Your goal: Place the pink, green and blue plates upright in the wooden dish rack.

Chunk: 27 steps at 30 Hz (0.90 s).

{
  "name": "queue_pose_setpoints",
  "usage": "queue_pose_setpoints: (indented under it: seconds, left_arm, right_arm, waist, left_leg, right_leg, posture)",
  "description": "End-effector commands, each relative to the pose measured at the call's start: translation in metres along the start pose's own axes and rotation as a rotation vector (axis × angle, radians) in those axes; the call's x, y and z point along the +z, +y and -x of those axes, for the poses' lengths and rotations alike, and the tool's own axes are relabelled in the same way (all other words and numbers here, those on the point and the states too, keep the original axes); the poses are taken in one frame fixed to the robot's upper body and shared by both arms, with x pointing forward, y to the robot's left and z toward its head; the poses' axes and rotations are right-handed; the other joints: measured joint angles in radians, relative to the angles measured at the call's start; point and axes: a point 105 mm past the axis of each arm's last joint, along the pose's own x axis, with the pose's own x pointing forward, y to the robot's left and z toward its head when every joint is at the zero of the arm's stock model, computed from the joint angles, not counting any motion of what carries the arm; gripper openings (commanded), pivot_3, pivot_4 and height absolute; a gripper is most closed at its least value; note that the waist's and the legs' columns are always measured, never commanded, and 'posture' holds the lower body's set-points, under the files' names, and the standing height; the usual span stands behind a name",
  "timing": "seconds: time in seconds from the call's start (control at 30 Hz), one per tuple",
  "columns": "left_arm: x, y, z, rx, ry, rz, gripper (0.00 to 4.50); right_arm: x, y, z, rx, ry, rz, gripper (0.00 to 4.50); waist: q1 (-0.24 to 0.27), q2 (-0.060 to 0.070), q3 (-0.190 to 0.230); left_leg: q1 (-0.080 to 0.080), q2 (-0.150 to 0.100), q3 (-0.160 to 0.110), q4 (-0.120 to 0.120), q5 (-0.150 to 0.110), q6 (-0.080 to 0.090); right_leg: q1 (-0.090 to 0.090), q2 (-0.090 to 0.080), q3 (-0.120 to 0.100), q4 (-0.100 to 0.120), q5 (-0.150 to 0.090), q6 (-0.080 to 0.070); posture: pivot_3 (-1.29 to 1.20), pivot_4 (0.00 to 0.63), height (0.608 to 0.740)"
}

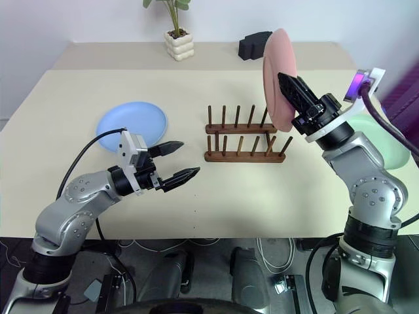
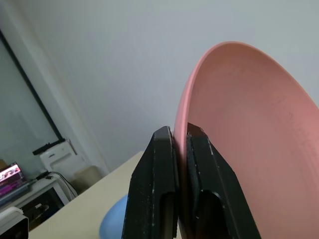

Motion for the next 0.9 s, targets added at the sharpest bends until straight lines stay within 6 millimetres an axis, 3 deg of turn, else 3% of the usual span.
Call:
queue_pose_setpoints:
  seconds: [0.03, 0.63, 0.73, 0.9]
  left_arm:
    - [0.008, -0.002, 0.001, 0.0, -0.03, -0.033, 4.47]
    - [0.005, 0.002, 0.001, 0.023, -0.026, -0.046, 4.47]
    - [0.005, 0.003, 0.001, 0.027, -0.026, -0.046, 4.5]
    - [0.004, 0.004, 0.002, 0.036, -0.023, -0.045, 4.5]
  right_arm:
    - [0.014, -0.001, 0.006, -0.006, -0.073, -0.022, 0.0]
    - [-0.001, -0.026, 0.027, -0.137, -0.083, -0.143, 0.0]
    - [-0.001, -0.028, 0.027, -0.141, -0.09, -0.157, 0.93]
    - [0.001, -0.034, 0.026, -0.173, -0.097, -0.121, 3.38]
  waist:
    - [0.0, 0.0, 0.0]
    - [0.0, 0.0, 0.0]
    - [0.0, 0.0, 0.0]
    - [0.0, 0.0, 0.0]
  left_leg:
    - [0.0, 0.0, 0.0, 0.0, 0.0, 0.0]
    - [0.0, 0.0, 0.0, 0.0, 0.0, 0.0]
    - [0.0, 0.0, 0.0, 0.0, 0.0, 0.0]
    - [0.0, 0.0, 0.0, 0.0, 0.0, 0.0]
  right_leg:
    - [0.0, 0.0, 0.0, 0.0, 0.0, 0.0]
    - [0.0, 0.0, 0.0, 0.0, 0.0, 0.0]
    - [0.0, 0.0, 0.0, 0.0, 0.0, 0.0]
    - [0.0, 0.0, 0.0, 0.0, 0.0, 0.0]
  posture:
    - [0.0, 0.15, 0.736]
    - [0.0, 0.15, 0.736]
    - [0.0, 0.15, 0.736]
    - [0.0, 0.15, 0.736]
